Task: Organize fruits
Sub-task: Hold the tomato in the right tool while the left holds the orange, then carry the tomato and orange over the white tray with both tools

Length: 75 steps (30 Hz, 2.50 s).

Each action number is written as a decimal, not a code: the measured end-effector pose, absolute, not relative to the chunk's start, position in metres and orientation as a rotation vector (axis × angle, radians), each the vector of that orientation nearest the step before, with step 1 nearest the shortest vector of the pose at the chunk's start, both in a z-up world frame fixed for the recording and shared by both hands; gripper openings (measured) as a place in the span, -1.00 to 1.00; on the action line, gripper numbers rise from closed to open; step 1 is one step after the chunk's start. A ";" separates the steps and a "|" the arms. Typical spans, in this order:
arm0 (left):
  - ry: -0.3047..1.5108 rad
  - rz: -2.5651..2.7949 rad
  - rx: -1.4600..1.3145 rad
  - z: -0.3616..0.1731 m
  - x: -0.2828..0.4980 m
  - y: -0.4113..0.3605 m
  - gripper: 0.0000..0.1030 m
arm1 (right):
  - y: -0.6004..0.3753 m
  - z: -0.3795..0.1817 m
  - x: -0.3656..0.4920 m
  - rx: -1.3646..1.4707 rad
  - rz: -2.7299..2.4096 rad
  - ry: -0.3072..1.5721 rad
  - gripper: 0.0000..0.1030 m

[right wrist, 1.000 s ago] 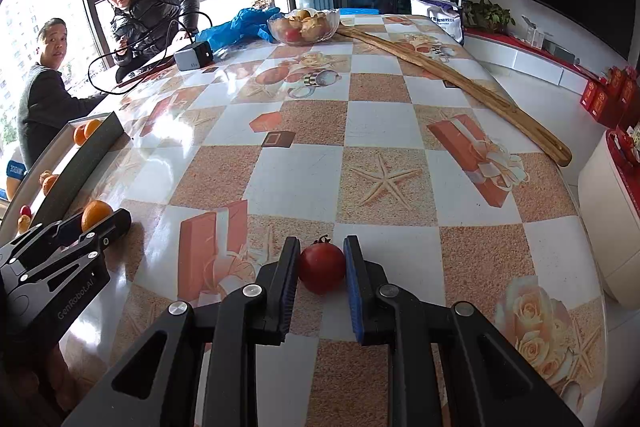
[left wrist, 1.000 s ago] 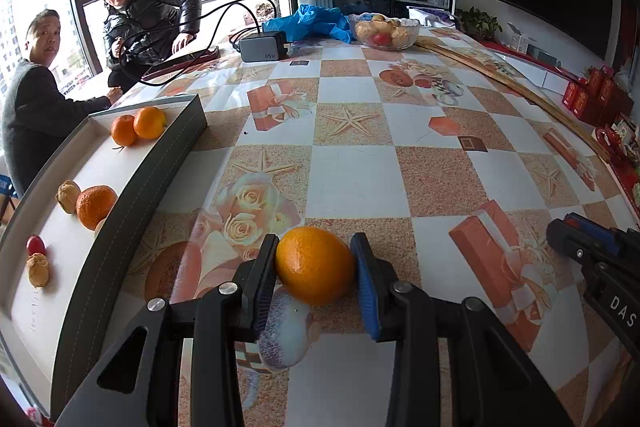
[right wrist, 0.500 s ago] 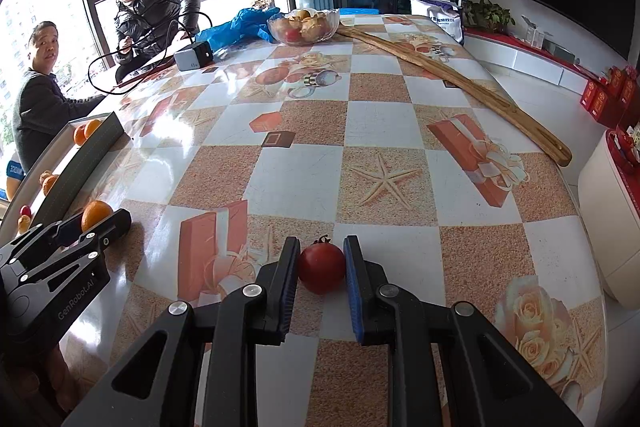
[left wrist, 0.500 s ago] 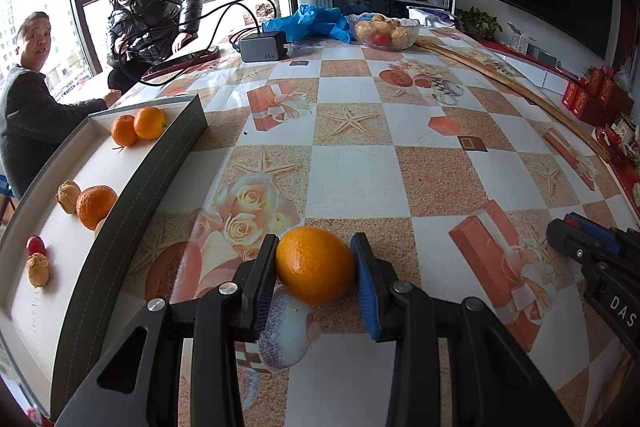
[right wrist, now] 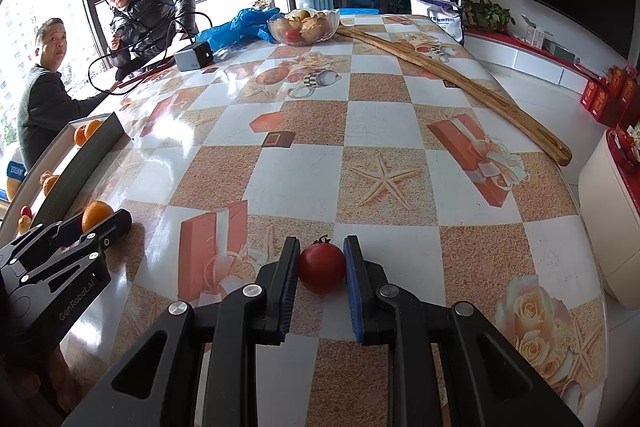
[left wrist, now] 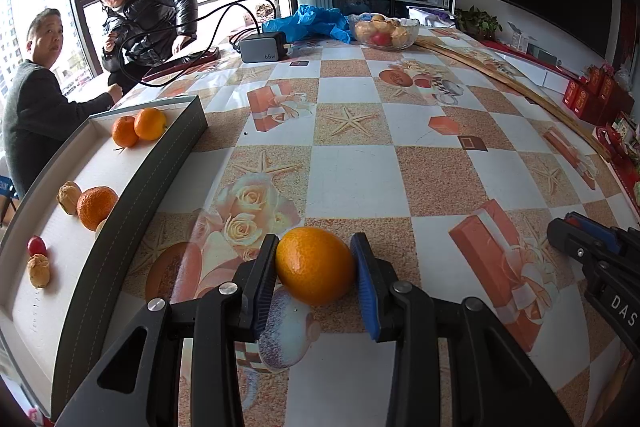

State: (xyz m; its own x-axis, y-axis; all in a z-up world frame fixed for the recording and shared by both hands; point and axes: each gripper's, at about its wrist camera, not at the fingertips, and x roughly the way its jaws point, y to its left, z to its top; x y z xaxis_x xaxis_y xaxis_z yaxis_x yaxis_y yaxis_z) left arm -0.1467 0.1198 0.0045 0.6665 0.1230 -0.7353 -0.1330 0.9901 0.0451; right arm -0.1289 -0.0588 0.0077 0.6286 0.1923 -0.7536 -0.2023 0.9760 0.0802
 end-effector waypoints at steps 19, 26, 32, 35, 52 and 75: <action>0.828 0.145 -0.012 0.004 -0.147 0.119 -0.23 | -0.059 0.008 -0.129 -0.011 0.226 0.862 -0.56; 0.829 0.145 -0.014 0.004 -0.146 0.120 -0.23 | -0.059 0.008 -0.129 -0.015 0.225 0.862 -0.56; 0.829 0.143 -0.017 0.004 -0.147 0.121 -0.23 | -0.057 0.008 -0.130 -0.033 0.220 0.865 -0.56; 0.829 0.142 -0.019 0.004 -0.147 0.121 -0.23 | -0.056 0.007 -0.130 -0.045 0.215 0.865 -0.56; 0.861 0.084 -0.091 0.007 -0.145 0.132 -0.23 | -0.060 0.015 -0.116 -0.041 0.239 0.989 -0.56; 0.844 0.056 -0.224 0.061 -0.184 0.192 -0.23 | -0.035 0.020 -0.112 0.073 0.347 1.092 -0.56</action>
State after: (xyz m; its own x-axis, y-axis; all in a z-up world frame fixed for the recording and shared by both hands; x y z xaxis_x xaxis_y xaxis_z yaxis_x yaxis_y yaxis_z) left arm -0.1839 0.1919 0.0611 0.6645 -0.0394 -0.7463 -0.1378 0.9750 -0.1742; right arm -0.1118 -0.0347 0.0201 0.4126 0.3117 -0.8559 -0.2400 0.9436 0.2279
